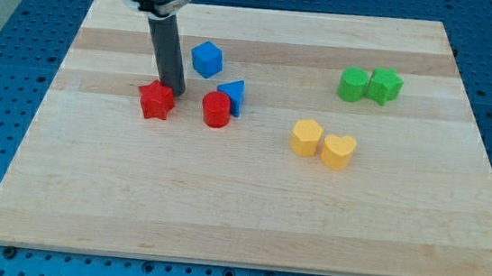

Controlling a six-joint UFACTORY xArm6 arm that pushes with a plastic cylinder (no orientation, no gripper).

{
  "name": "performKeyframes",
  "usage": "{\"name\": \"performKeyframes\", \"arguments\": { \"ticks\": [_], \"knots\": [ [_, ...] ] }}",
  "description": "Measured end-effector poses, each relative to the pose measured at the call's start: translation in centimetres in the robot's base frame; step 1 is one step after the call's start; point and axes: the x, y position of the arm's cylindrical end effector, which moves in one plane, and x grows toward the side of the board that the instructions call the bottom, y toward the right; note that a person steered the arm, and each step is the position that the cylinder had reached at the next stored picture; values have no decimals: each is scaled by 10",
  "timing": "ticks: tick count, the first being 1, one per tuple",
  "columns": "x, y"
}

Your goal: Keep red blocks and yellow blocks diagonal to each other

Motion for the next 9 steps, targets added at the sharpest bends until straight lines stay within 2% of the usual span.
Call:
{"name": "performKeyframes", "arguments": {
  "ticks": [2,3,4,5,6,7,8,9],
  "knots": [
    [-3,114],
    [10,112],
    [20,70],
    [30,110],
    [61,80],
    [51,37],
    [87,54],
    [112,156]
  ]
}}
